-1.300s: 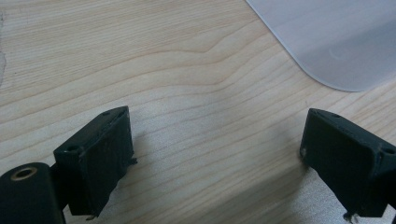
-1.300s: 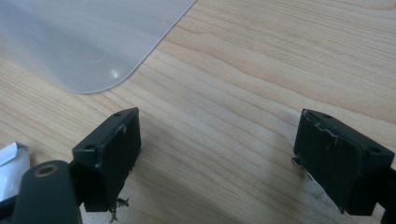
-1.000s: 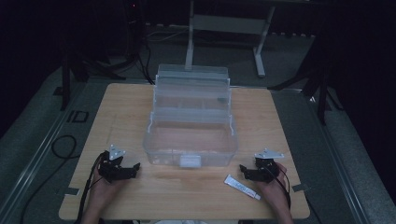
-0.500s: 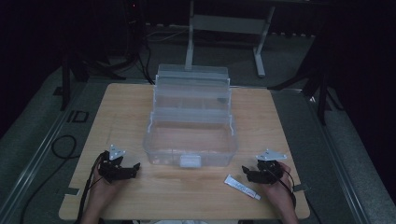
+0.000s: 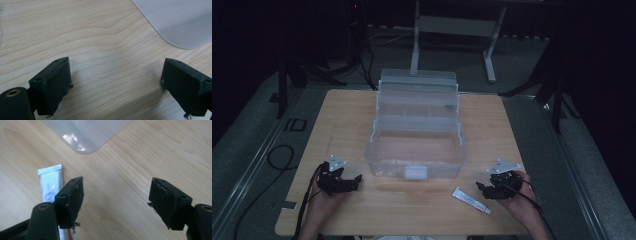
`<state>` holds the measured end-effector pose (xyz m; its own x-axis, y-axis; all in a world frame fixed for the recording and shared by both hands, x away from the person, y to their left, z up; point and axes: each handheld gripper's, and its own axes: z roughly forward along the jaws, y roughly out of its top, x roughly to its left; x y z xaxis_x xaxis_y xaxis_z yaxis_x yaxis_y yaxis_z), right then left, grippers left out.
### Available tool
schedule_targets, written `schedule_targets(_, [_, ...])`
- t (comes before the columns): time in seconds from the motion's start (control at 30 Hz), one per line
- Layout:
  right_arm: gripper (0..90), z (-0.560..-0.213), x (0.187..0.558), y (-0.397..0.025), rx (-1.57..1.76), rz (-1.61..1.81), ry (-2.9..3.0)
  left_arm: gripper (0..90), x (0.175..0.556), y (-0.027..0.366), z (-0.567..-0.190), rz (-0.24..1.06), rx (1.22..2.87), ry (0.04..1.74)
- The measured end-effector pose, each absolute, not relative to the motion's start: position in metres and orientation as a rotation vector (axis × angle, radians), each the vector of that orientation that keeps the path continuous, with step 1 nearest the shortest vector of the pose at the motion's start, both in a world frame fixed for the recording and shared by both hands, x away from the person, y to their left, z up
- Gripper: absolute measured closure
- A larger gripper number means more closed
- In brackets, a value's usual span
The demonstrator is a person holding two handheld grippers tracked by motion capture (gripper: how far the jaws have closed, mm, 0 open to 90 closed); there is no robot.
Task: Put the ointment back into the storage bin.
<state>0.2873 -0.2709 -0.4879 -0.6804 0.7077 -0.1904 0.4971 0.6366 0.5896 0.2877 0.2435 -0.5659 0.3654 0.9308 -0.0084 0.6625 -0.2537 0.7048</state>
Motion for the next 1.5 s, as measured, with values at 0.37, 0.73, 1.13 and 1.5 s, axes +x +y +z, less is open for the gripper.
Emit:
schedule_targets(0.37, [30.7,-0.477,0.285,-0.263,0.904,0.601,2.555,9.9,0.288,0.244,-0.566,0.556,2.009,1.375])
schedule_targets(0.73, [30.7,-0.477,0.283,-0.257,0.877,0.538,2.622,9.9,0.288,0.243,-0.566,0.556,2.009,1.375])
schedule_targets(1.13, [32.6,-0.484,0.282,-0.247,0.868,0.482,2.719,9.9,0.287,0.243,-0.566,0.557,2.008,1.376])
schedule_targets(1.5, [43.6,-0.483,0.281,-0.238,0.822,0.407,2.806,9.9,0.287,0.243,-0.566,0.557,2.008,1.376])
